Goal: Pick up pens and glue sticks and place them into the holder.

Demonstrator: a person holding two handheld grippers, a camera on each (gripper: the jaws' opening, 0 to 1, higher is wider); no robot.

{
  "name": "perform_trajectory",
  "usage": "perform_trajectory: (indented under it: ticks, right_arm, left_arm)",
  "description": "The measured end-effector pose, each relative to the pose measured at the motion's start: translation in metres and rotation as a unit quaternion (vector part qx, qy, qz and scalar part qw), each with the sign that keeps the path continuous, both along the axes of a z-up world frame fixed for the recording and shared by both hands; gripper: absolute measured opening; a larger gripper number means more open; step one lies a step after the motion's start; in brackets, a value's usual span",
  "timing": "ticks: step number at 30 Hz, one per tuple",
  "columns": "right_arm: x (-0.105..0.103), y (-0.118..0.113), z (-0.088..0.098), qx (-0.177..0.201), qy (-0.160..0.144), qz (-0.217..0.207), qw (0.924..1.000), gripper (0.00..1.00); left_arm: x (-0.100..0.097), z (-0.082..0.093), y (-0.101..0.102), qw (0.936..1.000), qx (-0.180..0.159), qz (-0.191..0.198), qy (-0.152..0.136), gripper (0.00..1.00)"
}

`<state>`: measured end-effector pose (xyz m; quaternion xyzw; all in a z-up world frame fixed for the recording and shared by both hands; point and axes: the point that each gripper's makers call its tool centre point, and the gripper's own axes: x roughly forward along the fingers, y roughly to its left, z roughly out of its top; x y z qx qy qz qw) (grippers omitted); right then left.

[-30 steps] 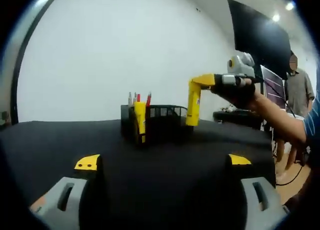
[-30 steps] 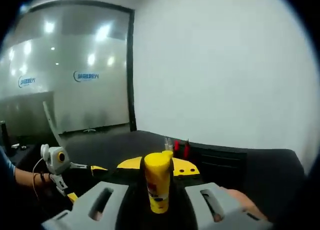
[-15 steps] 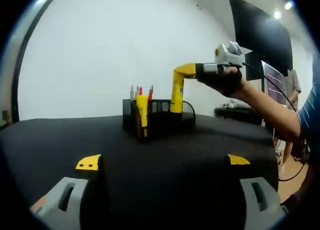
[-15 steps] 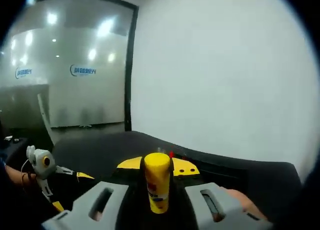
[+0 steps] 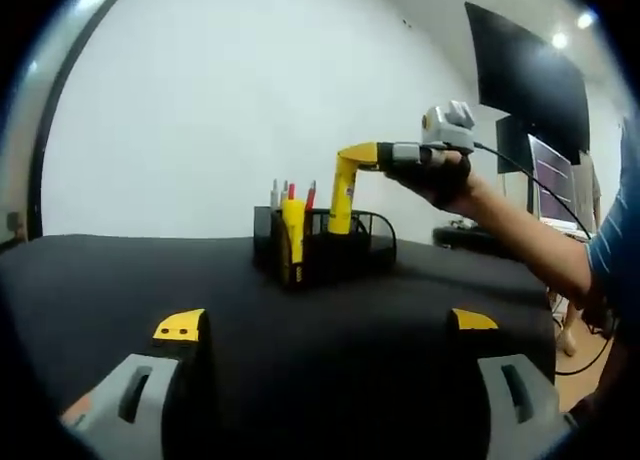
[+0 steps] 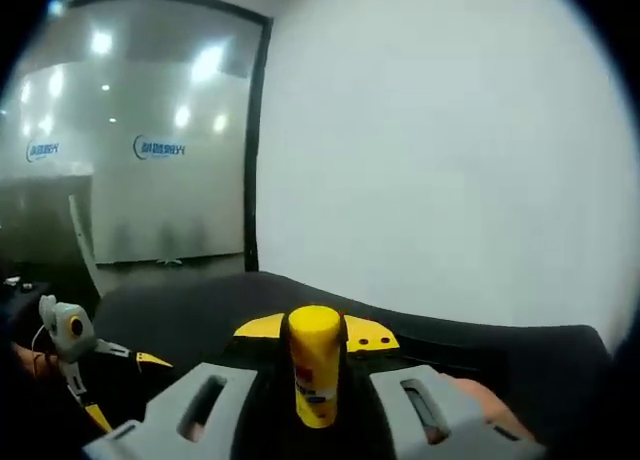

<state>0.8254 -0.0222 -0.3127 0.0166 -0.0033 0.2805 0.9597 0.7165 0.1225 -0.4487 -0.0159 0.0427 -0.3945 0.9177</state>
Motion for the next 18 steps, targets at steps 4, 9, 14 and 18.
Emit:
perform_trajectory:
  ticks: [4,9,14,18]
  right_arm:
    - [0.000,0.005,-0.005,-0.008,0.004,-0.004,1.0000,0.17]
    - [0.006,0.007,-0.006,-0.003,0.007,-0.005,1.0000,0.17]
    - [0.013,0.011,-0.018,-0.009,0.011,-0.013,0.9998,0.17]
    - [0.014,0.015,-0.023,0.003,0.009,-0.017,0.9998,0.17]
  left_arm:
    - [-0.001,0.003,0.000,1.0000,-0.005,-0.003,-0.007,0.92]
    - [-0.003,0.002,-0.002,0.9999,-0.004,-0.009,-0.007,0.91]
    - [-0.004,-0.001,-0.003,0.9999,0.008,-0.011,-0.008,0.90]
    - [-0.005,0.001,-0.003,0.9998,0.003,-0.015,-0.010,0.90]
